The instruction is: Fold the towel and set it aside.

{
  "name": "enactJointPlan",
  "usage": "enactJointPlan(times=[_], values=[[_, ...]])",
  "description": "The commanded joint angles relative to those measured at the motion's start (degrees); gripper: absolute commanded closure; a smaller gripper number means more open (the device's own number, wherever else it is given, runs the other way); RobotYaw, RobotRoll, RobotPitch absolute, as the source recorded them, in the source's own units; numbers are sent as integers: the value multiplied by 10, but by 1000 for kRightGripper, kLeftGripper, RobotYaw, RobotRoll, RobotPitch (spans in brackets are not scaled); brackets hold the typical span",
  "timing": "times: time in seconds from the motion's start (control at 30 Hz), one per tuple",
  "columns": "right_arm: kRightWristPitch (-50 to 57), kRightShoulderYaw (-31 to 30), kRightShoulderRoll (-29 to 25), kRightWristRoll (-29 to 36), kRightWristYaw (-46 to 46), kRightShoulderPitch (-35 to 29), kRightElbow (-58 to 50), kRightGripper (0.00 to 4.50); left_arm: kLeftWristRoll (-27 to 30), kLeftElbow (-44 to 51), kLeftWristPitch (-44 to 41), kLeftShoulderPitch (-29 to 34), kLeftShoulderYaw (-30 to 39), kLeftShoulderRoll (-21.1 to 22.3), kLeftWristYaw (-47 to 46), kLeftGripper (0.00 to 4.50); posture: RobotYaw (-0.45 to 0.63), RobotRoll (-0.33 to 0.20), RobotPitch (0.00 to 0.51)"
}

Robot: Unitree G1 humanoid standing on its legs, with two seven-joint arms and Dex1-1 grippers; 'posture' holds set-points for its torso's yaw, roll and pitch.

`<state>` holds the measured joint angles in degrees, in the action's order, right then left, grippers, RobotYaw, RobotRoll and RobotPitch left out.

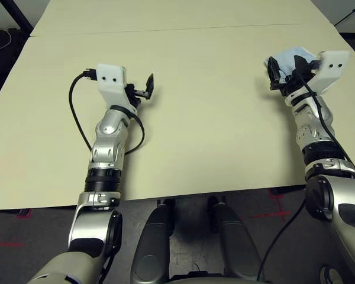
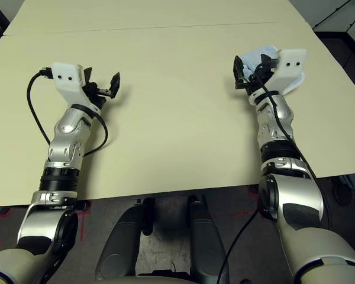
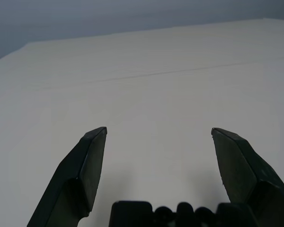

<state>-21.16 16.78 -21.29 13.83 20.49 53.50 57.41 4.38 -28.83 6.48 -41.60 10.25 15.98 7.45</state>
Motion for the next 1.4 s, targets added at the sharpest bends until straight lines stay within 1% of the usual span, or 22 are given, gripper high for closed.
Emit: enactJointPlan(times=[0.03, 0.13, 0.27, 0.37, 0.5, 0.63, 0.8, 1.1, 1.4], values=[[-19, -8, 6, -14, -1, -4, 18, 22, -5, -62, 63, -14, 7, 1, -11, 0, 74, 0, 260], [-25, -13, 7, -24, -7, -3, 26, 22, -5, -118, 105, -30, 12, 0, -21, 0, 72, 0, 263], [-40, -19, 6, -37, -2, -1, 33, 22, 4, -181, 135, -53, 21, 1, -25, 0, 61, 0, 261], [-48, -14, 10, -32, 2, -3, 37, 22, 0, -218, 161, -62, 22, 5, -24, 0, 50, 0, 257], [-71, -4, 21, -21, 7, -11, 43, 22, 17, -243, 166, -68, 25, 10, 19, 0, 37, 0, 256], [-86, 15, 35, -2, 8, -17, 49, 22, 24, -249, 167, -64, 24, 13, 50, 0, 33, 0, 253], [-85, 20, 46, 0, 3, -18, 50, 22, 27, -251, 171, -64, 26, 16, 54, 0, 32, 0, 253], [-53, 20, 32, -2, -2, -8, 50, 22, 23, -253, 169, -69, 34, 34, 33, 0, 29, 0, 252], [-27, 10, 27, -11, 1, -1, 48, 22, 25, -239, 147, -62, 32, 37, 37, 0, 32, 0, 249]])
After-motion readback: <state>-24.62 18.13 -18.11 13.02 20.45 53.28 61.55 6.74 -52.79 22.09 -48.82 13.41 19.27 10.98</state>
